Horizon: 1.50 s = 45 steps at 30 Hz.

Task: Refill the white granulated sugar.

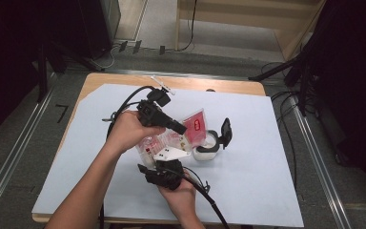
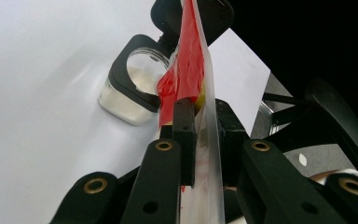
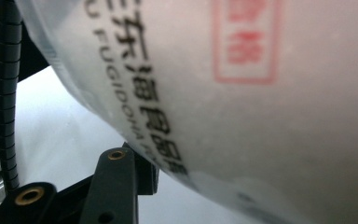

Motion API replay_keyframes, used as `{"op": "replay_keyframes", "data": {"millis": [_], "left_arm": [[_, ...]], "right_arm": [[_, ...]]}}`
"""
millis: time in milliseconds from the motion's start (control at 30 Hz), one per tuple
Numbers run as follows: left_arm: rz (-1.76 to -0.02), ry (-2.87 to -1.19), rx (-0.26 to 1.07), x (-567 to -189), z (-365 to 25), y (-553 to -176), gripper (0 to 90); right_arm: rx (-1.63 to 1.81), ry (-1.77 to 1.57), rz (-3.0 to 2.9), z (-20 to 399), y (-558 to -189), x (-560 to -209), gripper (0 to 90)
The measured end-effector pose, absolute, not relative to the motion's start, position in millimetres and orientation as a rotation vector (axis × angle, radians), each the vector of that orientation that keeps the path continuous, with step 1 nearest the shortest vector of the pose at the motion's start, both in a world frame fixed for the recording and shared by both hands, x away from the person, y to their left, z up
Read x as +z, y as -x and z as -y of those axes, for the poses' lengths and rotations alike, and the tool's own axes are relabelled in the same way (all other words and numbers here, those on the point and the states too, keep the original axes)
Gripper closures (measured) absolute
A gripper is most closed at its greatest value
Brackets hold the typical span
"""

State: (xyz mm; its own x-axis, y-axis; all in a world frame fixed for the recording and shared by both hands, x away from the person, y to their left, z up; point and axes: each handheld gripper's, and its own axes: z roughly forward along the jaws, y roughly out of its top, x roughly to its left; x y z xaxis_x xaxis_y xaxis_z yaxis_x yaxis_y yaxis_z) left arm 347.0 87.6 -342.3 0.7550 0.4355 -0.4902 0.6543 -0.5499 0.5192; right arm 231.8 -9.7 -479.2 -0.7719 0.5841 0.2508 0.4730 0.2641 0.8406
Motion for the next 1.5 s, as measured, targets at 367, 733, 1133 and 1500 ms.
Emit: {"op": "replay_keyframes", "data": {"millis": [367,733,1133,1500], "left_arm": [[-0.805,-2.198,-0.398,-339,-98,-343,84.5],[-0.809,-2.168,-0.379,-336,-113,-341,85.1],[-0.816,-2.127,-0.362,-334,-127,-339,85.5],[-0.8,-2.099,-0.302,-330,-139,-330,86.0]], "right_arm": [[1.527,-1.03,-2.401,12,-233,-480,57.9],[1.531,-1.043,-2.379,16,-234,-480,57.9],[1.541,-1.092,-2.353,24,-239,-480,57.4],[1.497,-1.075,-2.32,28,-240,-477,56.8]]}}
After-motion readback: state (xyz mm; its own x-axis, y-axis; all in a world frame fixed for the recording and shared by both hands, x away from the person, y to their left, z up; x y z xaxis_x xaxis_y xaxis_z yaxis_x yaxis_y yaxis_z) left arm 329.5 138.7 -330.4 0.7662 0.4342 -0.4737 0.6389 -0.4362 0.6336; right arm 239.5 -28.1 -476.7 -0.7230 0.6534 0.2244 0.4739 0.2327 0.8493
